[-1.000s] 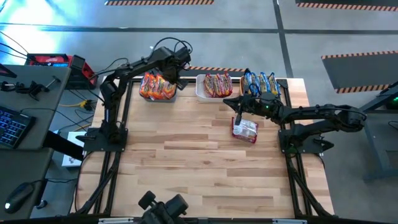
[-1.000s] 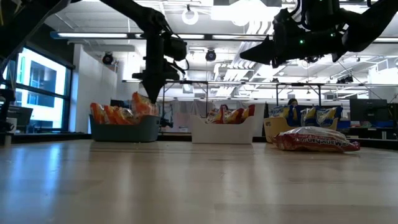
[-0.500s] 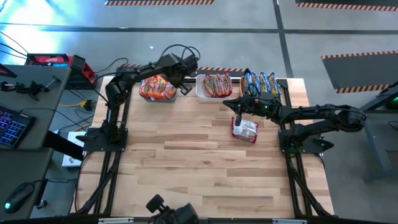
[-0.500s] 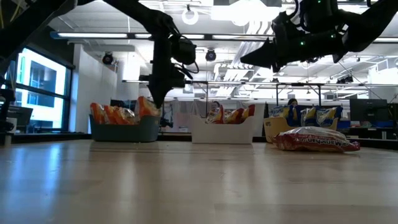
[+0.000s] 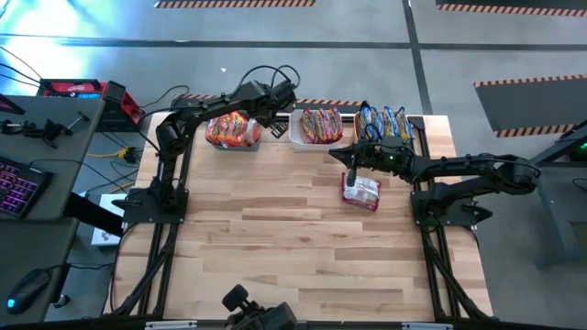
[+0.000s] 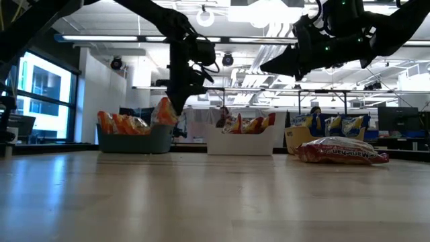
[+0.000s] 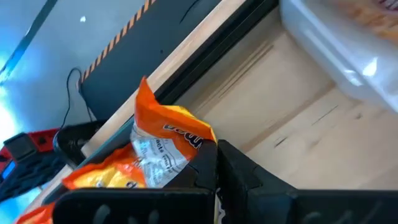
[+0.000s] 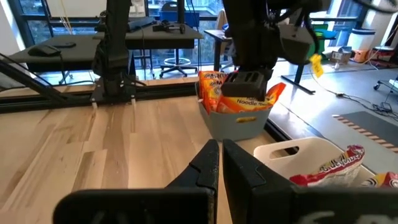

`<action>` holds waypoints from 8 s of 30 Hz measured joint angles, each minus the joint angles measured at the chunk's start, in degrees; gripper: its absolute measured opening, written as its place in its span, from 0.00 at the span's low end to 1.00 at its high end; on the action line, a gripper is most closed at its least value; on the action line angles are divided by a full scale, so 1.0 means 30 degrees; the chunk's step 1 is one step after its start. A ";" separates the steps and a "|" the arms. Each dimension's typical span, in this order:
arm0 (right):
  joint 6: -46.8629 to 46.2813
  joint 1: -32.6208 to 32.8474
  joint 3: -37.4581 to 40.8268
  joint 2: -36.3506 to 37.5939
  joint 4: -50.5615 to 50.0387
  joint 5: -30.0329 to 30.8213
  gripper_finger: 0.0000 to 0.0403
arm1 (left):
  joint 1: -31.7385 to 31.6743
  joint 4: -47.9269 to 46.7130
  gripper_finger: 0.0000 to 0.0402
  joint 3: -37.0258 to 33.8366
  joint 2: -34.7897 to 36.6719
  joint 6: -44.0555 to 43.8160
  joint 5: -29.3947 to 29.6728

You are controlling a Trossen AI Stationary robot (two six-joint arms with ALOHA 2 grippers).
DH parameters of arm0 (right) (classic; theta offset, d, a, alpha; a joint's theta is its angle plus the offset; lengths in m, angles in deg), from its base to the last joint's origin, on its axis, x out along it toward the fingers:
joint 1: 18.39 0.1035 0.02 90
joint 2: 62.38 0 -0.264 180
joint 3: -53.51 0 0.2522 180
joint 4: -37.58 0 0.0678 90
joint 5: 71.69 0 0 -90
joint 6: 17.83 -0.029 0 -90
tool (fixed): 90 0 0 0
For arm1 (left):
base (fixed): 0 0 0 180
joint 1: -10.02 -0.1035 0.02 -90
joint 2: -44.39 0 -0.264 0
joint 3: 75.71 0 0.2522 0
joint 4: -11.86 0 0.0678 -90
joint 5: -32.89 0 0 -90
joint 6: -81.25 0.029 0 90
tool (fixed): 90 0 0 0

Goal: Sort Maruchan noodles
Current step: Put the orange noodle pack into the blue bin, then put the red noodle pack into the white bin

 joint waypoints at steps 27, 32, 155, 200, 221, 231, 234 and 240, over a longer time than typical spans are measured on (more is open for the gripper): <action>0.0699 0.0000 0.0000 0.0000 -0.0250 0.0007 0.01 | -0.0673 1.0571 0.00 -1.0685 0.5782 -0.0373 -0.1985; 0.0266 0.0001 0.0000 0.0007 0.0151 0.0007 0.01 | -0.1170 1.3117 0.00 -1.3236 0.7298 -0.0588 -0.2363; -0.6970 1.1001 -0.9603 -0.5297 -1.6976 0.2084 0.00 | 1.6230 3.1857 0.68 -2.0293 0.5786 0.2703 -0.2413; -0.4568 1.5972 0.3180 0.3604 -0.2955 1.6482 0.34 | 1.4596 3.7746 0.00 -2.3004 0.9033 0.1197 -0.3542; 0.1142 1.0669 -0.0340 -0.3554 1.2331 0.3412 0.71 | 1.4105 5.0954 0.00 -2.3923 1.1621 0.4038 -0.6660; 0.4135 1.0455 -0.5729 -0.7889 1.3859 0.2096 0.77 | 1.4020 5.1022 0.00 -2.3190 1.1621 0.4395 -0.6702; 0.4199 1.0440 -0.7115 -0.8865 1.4028 0.2505 0.77 | 1.4020 5.1167 0.00 -2.3189 1.1634 0.4395 -0.6748; 0.4354 1.0335 -0.8754 -1.0350 1.4893 0.2696 0.77 | 1.4056 5.1264 0.00 -2.3161 1.1686 0.4402 -0.7306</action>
